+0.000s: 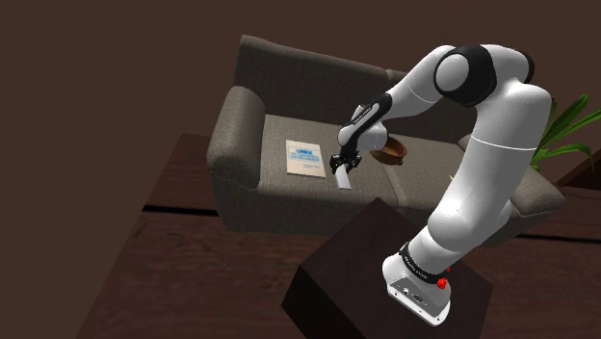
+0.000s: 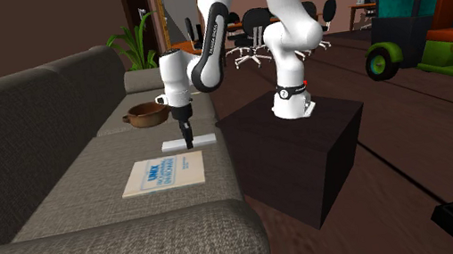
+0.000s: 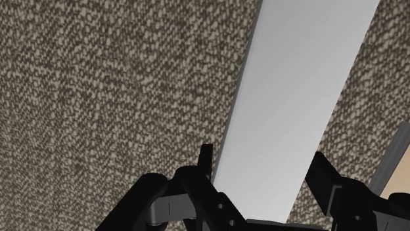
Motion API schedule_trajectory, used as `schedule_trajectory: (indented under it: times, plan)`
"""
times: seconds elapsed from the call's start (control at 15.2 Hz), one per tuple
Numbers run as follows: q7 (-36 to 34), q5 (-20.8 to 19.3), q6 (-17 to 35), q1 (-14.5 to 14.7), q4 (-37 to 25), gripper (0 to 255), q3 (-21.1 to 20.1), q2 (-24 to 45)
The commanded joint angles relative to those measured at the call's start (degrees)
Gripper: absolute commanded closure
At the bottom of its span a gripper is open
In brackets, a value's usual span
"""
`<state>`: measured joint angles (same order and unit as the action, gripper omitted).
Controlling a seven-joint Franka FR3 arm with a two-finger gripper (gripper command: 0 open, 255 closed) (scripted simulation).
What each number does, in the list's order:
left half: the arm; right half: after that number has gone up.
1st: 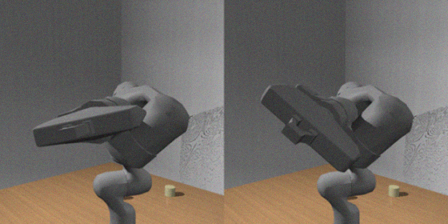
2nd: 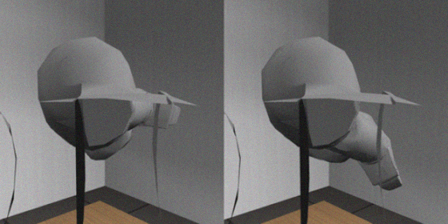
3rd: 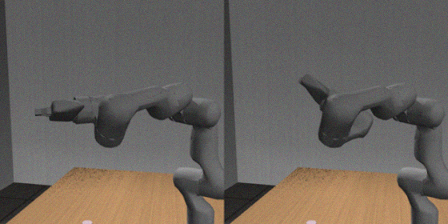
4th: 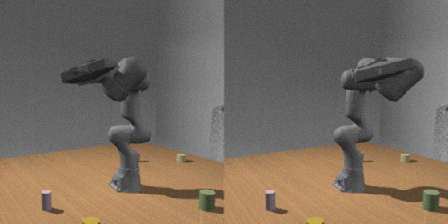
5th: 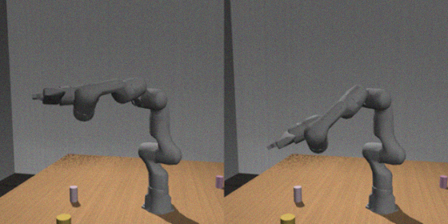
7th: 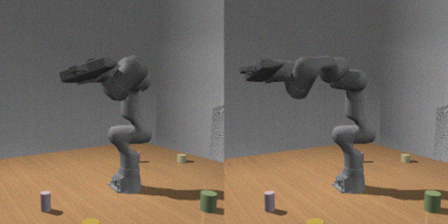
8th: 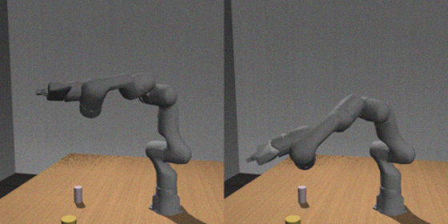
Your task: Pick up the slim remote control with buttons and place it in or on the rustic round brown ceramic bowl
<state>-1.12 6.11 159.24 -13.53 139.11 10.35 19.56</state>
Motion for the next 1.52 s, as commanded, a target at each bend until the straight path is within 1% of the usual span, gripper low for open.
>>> schedule_trajectory:
  times: [0.0, 0.66, 1.45]
  plan:
    - [0.02, -0.01, 0.0, 0.01, -0.02, 255, -0.02, 0.06]
    - [-2.38, -3.5, -7.14, 1.61, 0.78, 255, 2.23, -8.01]
    - [-4.77, -7.07, -16.44, 2.23, -0.1, 255, 3.27, -16.65]
